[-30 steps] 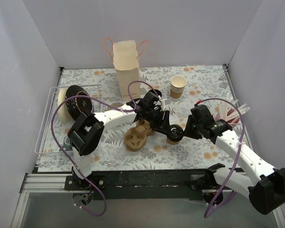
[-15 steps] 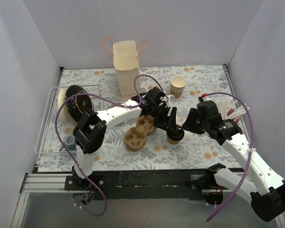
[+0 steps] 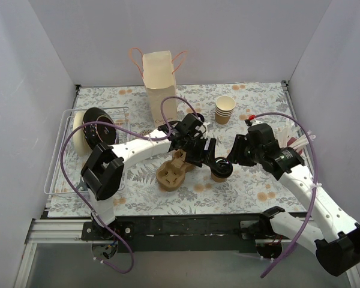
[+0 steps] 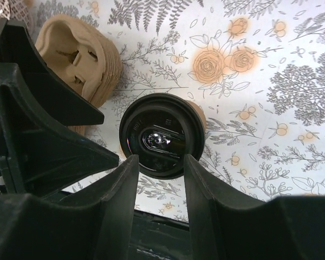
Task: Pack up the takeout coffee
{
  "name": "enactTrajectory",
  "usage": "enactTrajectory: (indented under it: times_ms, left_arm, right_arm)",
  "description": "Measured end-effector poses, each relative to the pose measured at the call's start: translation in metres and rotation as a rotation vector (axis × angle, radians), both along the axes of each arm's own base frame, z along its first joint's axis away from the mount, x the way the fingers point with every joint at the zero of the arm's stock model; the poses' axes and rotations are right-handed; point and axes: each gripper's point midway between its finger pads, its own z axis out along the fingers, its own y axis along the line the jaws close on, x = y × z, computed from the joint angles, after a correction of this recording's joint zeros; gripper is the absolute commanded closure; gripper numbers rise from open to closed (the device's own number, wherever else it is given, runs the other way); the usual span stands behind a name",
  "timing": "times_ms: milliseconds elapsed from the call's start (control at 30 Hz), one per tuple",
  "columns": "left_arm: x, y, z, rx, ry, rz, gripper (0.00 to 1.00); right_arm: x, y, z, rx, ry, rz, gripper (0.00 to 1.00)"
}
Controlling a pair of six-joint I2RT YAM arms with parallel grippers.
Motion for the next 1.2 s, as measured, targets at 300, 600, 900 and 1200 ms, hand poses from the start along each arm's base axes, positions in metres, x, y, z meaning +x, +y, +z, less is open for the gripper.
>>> enactTrajectory:
  times_ms: [300,600,900,1200]
  left_arm:
    - [-0.005,0.009,-0.017,0.027,0.011,0.007,0.4]
    - [-0.003,0.007,-0.016,0.02,-0.001,0.011,0.41]
    - [0.0,0.006,-0.016,0.018,-0.008,0.014,0.42]
    - [0.003,0.006,-0.021,0.016,0.005,0.027,0.47]
  right_arm:
    - [0.006,0.025,-0.018,0.028,0.074,0.105,0.7]
    - [0.006,0.041,-0.026,0.086,0.081,0.156,0.77]
    - [-0.001,0.038,-0.05,0.082,0.129,0.142,0.78]
    - [0.0,0.039,-0.053,0.116,0.091,0.121,0.79]
